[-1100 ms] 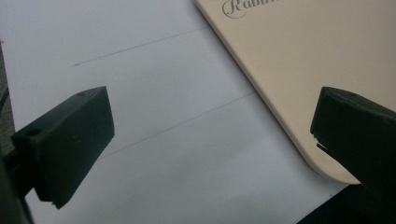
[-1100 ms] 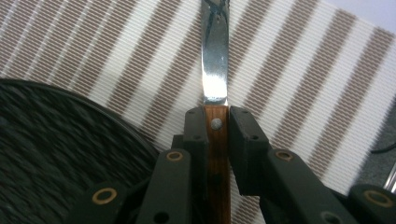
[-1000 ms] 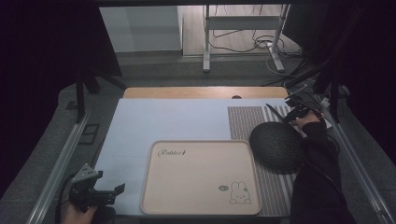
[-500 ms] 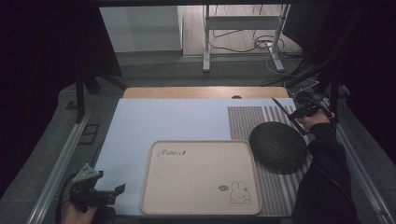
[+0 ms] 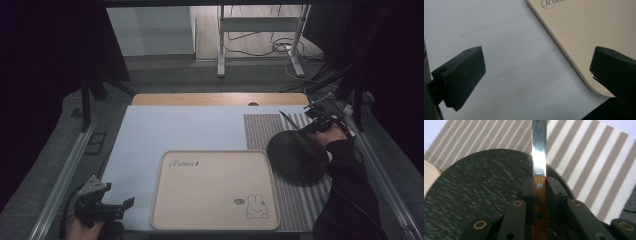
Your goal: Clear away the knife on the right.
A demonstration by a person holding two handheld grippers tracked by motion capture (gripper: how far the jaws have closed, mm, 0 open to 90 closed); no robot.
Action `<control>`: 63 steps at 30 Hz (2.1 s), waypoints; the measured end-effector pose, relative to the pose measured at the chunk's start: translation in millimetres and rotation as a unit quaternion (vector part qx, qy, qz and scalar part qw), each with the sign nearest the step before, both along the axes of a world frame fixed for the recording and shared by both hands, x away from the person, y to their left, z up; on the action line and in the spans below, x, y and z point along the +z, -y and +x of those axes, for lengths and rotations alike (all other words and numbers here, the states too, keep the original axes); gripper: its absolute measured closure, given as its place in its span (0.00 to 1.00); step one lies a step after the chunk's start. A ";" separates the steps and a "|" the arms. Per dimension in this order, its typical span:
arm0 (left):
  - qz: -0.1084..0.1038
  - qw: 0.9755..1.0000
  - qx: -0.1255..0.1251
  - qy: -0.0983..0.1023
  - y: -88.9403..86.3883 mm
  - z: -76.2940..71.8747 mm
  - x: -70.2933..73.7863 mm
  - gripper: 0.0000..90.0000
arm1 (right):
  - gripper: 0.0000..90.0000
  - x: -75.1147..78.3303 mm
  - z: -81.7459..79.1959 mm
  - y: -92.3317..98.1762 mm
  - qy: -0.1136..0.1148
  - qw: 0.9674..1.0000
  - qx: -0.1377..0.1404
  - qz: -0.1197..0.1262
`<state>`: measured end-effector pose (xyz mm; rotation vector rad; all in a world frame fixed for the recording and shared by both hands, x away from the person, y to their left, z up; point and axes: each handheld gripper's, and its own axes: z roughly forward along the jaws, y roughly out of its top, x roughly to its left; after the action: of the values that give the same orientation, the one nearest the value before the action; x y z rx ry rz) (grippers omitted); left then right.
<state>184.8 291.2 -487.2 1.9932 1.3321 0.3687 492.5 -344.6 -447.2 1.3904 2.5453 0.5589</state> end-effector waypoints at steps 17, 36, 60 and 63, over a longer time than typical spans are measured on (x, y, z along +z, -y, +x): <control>-0.004 1.000 0.000 0.004 -0.2 0.1 0.5 0.00 | 0.86 -8.9 -49.2 -42.6 -0.010 0.998 0.058 0.009; -0.015 1.000 0.000 0.006 -3.1 -1.3 0.3 0.00 | 0.86 -10.5 -103.6 -89.3 -0.010 0.993 0.110 0.030; -0.020 1.000 -0.001 0.005 -4.3 -1.2 0.3 0.00 | 0.86 -17.8 -171.2 -145.8 -0.012 0.984 0.172 0.046; -0.020 1.000 -0.001 0.005 -4.5 -0.9 0.2 0.00 | 0.86 -26.1 -171.0 -149.8 -0.019 0.985 0.166 0.042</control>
<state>183.9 295.7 -487.0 1.9565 1.3216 0.3472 321.5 -194.8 -473.3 1.0113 2.8344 0.7047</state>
